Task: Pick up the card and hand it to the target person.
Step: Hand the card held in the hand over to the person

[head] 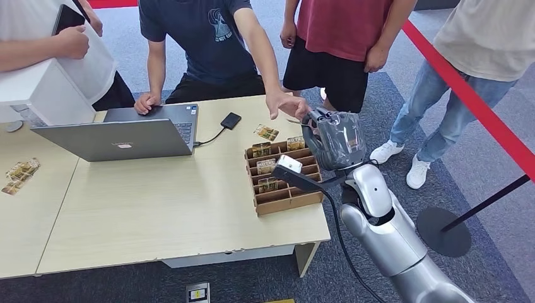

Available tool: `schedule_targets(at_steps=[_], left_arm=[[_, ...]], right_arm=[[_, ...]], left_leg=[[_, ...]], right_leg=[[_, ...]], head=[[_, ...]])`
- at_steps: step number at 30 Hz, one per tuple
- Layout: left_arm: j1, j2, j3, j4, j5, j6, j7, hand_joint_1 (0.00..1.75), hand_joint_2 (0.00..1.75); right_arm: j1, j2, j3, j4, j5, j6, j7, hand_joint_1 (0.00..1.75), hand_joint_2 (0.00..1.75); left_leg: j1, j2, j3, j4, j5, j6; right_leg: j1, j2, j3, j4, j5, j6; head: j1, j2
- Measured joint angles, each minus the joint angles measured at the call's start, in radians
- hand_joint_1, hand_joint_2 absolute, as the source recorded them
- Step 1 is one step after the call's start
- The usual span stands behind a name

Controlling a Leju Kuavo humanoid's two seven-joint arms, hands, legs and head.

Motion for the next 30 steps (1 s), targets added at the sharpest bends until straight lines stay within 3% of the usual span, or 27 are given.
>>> schedule_targets(at_steps=[7,14,22,23,26,27,30], left_arm=[[-0.002,-0.001,-0.006,0.0,0.006,0.005,0.0,0.0,0.0],[-0.001,-0.001,-0.006,0.0,0.014,0.006,-0.005,0.0,0.0],[-0.001,-0.001,-0.006,0.0,0.018,0.006,-0.007,0.0,0.0],[-0.001,-0.001,-0.006,0.0,0.018,0.006,-0.007,0.0,0.0],[-0.001,-0.001,-0.006,0.0,0.018,0.006,-0.007,0.0,0.0],[0.0,-0.001,-0.006,0.0,0.018,0.006,-0.007,0.0,0.0],[0.0,-0.001,-0.006,0.0,0.018,0.006,-0.007,0.0,0.0]], right_arm=[[-0.087,0.076,0.009,0.197,0.008,-0.107,-0.081,1.75,1.75],[-0.137,0.132,0.026,0.348,0.027,-0.132,-0.081,1.75,1.75],[-0.154,0.16,0.039,0.453,0.034,-0.149,-0.067,1.72,1.75],[-0.155,0.162,0.042,0.461,0.032,-0.149,-0.064,1.39,1.75],[-0.155,0.165,0.047,0.479,0.019,-0.15,-0.058,0.11,1.75],[-0.155,0.166,0.048,0.484,0.013,-0.15,-0.058,0.0,1.75],[-0.154,0.166,0.051,0.496,-0.015,-0.146,-0.063,0.0,1.75]], left_leg=[[0.0,0.0,-0.001,0.0,0.001,0.0],[0.0,0.0,-0.001,0.0,0.001,0.0],[0.0,0.0,-0.001,0.0,0.001,0.0],[0.0,0.0,-0.001,0.0,0.001,0.0],[0.0,0.0,-0.001,0.0,0.001,0.0],[0.0,0.0,-0.001,0.0,0.001,0.0],[0.0,0.0,-0.001,0.0,0.001,0.0]], right_leg=[[0.0,0.0,-0.001,0.0,0.0,0.0],[0.0,0.0,-0.001,0.0,0.0,0.0],[0.0,0.0,-0.002,0.0,0.0,0.0],[0.0,0.0,-0.002,0.0,0.0,0.0],[0.0,0.0,-0.002,0.0,0.0,0.0],[0.0,0.0,-0.002,0.0,0.0,0.0],[0.0,0.0,-0.002,0.0,0.0,0.0]], head=[[0.0,0.0],[0.0,0.0],[0.0,0.0],[0.0,0.0],[0.0,0.0],[0.0,0.0],[0.0,0.0]])
